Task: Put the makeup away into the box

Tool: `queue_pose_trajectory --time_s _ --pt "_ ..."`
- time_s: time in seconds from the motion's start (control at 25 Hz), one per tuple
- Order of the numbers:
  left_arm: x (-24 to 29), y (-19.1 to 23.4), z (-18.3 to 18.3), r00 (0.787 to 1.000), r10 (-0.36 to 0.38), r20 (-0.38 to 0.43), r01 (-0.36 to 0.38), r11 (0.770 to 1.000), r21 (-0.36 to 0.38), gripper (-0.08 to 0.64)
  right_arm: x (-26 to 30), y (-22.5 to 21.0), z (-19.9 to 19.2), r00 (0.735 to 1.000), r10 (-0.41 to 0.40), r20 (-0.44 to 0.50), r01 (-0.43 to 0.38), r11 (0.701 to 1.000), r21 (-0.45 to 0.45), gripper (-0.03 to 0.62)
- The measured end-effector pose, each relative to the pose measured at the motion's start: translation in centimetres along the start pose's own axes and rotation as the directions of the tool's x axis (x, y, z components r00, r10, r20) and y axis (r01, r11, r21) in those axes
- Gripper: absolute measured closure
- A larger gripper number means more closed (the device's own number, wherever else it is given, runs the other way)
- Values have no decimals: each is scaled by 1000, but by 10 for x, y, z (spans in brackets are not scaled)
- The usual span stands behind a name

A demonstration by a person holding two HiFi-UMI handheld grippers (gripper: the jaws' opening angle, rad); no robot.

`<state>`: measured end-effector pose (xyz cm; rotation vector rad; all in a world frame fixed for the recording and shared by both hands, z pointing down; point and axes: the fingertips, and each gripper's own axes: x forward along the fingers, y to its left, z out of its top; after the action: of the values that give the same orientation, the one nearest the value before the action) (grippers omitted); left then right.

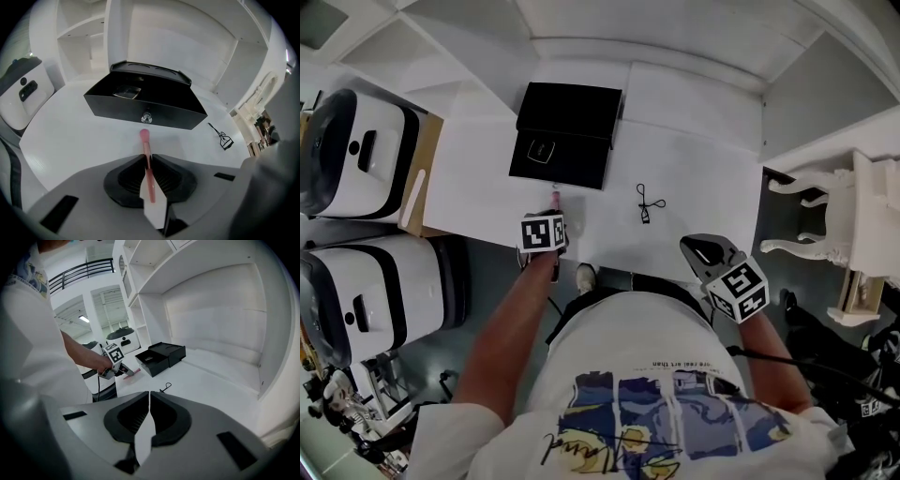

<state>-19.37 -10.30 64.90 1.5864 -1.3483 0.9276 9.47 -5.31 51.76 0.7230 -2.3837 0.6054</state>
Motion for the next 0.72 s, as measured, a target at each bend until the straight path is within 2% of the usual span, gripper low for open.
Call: queue_pose_trajectory --time_s 0.36,0.56,0.72 --pt "-10 3 -1 1000 -14 -4 14 999 -30 505 2 -15 2 1000 22 13 -22 1000 4 565" --pt "-32 -1 16 998 -28 56 30 999 -26 505 4 -20 0 999 36 22 -36 999 9 565" --pt "-54 -7 40 993 -39 111 37 999 14 505 4 -24 2 998 44 34 -44 999 8 565"
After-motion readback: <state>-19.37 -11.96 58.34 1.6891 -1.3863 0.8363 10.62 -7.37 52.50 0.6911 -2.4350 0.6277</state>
